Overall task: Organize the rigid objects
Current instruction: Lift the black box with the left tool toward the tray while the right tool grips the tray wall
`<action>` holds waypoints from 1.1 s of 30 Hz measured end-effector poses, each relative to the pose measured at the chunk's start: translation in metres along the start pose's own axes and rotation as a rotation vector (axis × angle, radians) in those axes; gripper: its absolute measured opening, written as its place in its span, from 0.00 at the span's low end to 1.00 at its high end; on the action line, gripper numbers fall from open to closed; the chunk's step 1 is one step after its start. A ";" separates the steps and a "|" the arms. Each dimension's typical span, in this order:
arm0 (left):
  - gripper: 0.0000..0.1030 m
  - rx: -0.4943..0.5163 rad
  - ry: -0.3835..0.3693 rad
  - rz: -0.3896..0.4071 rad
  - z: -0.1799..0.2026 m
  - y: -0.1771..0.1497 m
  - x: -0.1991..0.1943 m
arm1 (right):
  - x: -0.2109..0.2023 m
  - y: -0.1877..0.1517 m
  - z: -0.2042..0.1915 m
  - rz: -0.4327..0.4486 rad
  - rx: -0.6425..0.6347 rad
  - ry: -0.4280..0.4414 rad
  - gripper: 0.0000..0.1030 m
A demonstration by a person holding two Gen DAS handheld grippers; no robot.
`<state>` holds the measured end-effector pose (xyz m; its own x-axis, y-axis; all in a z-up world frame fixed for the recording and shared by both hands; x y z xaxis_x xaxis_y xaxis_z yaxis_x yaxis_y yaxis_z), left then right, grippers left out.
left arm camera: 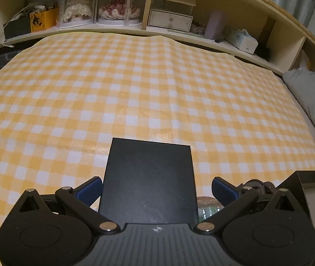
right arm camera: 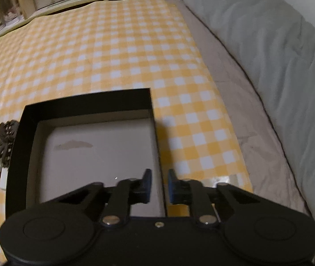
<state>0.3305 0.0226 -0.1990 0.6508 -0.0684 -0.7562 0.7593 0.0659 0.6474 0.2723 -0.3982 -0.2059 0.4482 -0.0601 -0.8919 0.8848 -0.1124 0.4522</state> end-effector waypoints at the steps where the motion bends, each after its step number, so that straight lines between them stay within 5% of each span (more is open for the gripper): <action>1: 1.00 -0.002 0.001 -0.002 -0.001 0.000 0.001 | 0.000 0.003 0.000 0.000 -0.008 -0.005 0.11; 23: 0.98 0.015 0.016 -0.097 -0.005 -0.014 0.023 | 0.003 0.004 0.002 -0.006 -0.049 -0.014 0.10; 33: 0.94 -0.089 0.008 -0.013 -0.008 0.012 -0.006 | 0.005 0.004 0.003 -0.017 -0.023 -0.010 0.10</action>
<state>0.3362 0.0322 -0.1875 0.6407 -0.0623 -0.7653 0.7638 0.1533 0.6270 0.2774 -0.4021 -0.2089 0.4317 -0.0678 -0.8994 0.8951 -0.0908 0.4365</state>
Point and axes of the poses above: each gripper's, at about its wrist camera, not at the fingertips, and x roughly the way its jaws point, z to its right, y to its top, the point moved 10 cm from there along x, roughly the way its jaws point, and after that the axes turned 5 degrees about x, right-handed, at the moved point
